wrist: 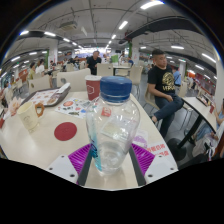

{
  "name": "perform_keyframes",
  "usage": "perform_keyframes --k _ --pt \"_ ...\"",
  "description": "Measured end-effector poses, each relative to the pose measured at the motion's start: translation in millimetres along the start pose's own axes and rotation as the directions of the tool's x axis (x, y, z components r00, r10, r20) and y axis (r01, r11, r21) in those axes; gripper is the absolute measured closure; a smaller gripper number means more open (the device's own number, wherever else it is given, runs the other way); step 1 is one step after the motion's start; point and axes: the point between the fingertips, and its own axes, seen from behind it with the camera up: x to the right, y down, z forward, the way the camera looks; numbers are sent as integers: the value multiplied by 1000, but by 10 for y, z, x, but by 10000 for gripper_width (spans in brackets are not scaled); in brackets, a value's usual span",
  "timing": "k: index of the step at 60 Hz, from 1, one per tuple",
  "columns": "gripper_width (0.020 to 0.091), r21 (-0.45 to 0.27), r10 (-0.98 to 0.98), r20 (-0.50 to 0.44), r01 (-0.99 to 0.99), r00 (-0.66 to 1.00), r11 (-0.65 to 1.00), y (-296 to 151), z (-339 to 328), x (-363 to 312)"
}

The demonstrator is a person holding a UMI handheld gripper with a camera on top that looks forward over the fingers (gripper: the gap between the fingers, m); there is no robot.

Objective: Pour water

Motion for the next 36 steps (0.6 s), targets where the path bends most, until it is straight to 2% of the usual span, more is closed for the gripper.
perform_keyframes --k 4,6,12,20,30,36 --pt "518 17 20 26 -20 999 1000 -39 84 -57" --pt "523 27 28 22 -28 999 999 -66 110 -58" --pt "599 48 43 17 -44 999 998 -94 136 -65" --pt "677 39 33 0 -33 999 999 -106 143 -72" --pt "678 18 -59 -79 61 995 998 -186 138 -45" --pt "676 26 -160 -157 166 975 986 -488 45 -32"
